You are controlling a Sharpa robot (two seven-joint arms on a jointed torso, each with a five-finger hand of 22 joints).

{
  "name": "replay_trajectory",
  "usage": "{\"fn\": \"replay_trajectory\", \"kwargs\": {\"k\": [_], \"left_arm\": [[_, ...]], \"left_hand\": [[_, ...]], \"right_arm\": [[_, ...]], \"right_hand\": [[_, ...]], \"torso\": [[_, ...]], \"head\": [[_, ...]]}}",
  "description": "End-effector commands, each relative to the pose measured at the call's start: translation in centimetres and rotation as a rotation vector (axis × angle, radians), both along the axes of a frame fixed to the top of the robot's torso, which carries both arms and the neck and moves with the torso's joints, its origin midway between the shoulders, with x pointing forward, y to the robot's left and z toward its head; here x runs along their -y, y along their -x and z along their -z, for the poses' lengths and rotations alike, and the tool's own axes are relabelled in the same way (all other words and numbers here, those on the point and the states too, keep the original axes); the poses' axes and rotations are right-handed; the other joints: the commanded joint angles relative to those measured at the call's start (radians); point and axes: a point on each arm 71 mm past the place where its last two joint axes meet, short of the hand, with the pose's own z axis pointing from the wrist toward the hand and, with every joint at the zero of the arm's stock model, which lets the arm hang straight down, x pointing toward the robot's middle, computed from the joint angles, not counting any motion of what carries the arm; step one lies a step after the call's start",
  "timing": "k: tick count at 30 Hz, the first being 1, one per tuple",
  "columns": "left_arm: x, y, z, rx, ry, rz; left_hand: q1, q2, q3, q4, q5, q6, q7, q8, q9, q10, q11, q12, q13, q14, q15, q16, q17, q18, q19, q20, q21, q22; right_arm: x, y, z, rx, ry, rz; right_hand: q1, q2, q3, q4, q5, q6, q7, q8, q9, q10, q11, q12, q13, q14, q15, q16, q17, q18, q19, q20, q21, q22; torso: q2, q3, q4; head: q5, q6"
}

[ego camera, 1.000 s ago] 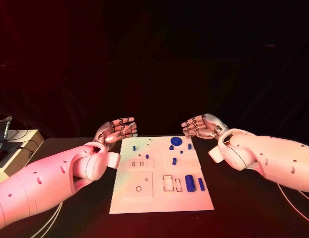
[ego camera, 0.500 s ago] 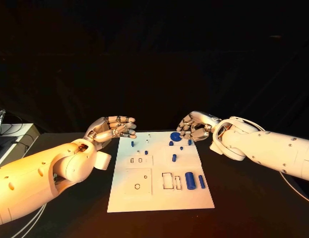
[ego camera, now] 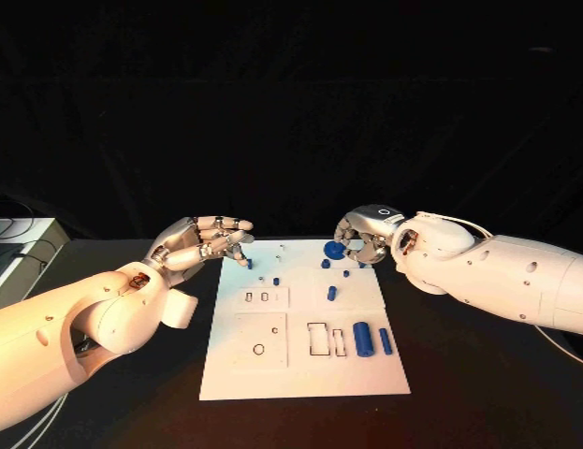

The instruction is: Assemble the parts on the task board

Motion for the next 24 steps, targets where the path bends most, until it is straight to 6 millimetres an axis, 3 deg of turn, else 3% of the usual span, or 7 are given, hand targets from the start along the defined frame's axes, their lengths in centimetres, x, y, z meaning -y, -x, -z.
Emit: {"fn": "replay_trajectory", "kwargs": {"k": [1, 5, 24], "left_arm": [[0.1, 0.2, -0.3, 0.010, -0.005, 0.015], [0.0, 0.2, -0.5, 0.015, -0.007, 0.009], [-0.3, 0.2, -1.4, 0.032, -0.002, -0.002]], "left_hand": [[-0.010, -0.002, 0.012, 0.000, 0.004, 0.007, -0.001, -0.006, 0.003, 0.008, -0.002, -0.007, 0.002, 0.002, -0.006, 0.032, 0.017, 0.001, -0.014, 0.000, 0.032, 0.021], [-0.021, -0.008, 0.012, 0.003, 0.004, 0.002, 0.001, -0.010, 0.003, 0.005, 0.000, -0.009, 0.003, -0.002, -0.005, 0.049, 0.027, 0.001, -0.024, 0.001, 0.050, 0.033], [-0.032, -0.010, 0.018, 0.002, 0.004, -0.004, 0.005, -0.018, 0.005, -0.011, 0.004, -0.015, 0.006, -0.009, -0.002, 0.097, 0.049, 0.002, -0.045, 0.004, 0.099, 0.065]], "right_arm": [[-0.4, -0.1, -0.1, 0.043, 0.068, 0.003], [-0.7, -0.2, 0.0, 0.041, 0.074, 0.001], [-1.3, -0.9, 1.1, 0.011, 0.091, 0.023]], "right_hand": [[0.001, -0.009, 0.007, 0.003, -0.005, -0.004, 0.003, -0.004, 0.004, -0.010, 0.000, -0.004, -0.001, 0.028, 0.011, 0.026, 0.027, -0.011, 0.014, 0.005, 0.020, 0.028], [0.001, -0.010, 0.007, 0.006, -0.007, -0.005, 0.005, -0.006, 0.009, -0.021, 0.003, -0.005, -0.001, 0.033, 0.014, 0.054, 0.056, -0.016, 0.025, 0.008, 0.043, 0.061], [-0.003, -0.011, -0.002, 0.013, -0.015, -0.006, 0.009, -0.010, 0.016, -0.039, 0.008, -0.002, 0.001, 0.034, 0.019, 0.084, 0.082, -0.022, 0.037, 0.015, 0.070, 0.101]], "torso": [[0.017, -0.0015, 0.0067], [0.024, -0.0020, 0.0090], [0.052, 0.0051, 0.0153]], "head": [[-0.004, -0.002], [-0.005, -0.001], [-0.007, -0.003]]}}
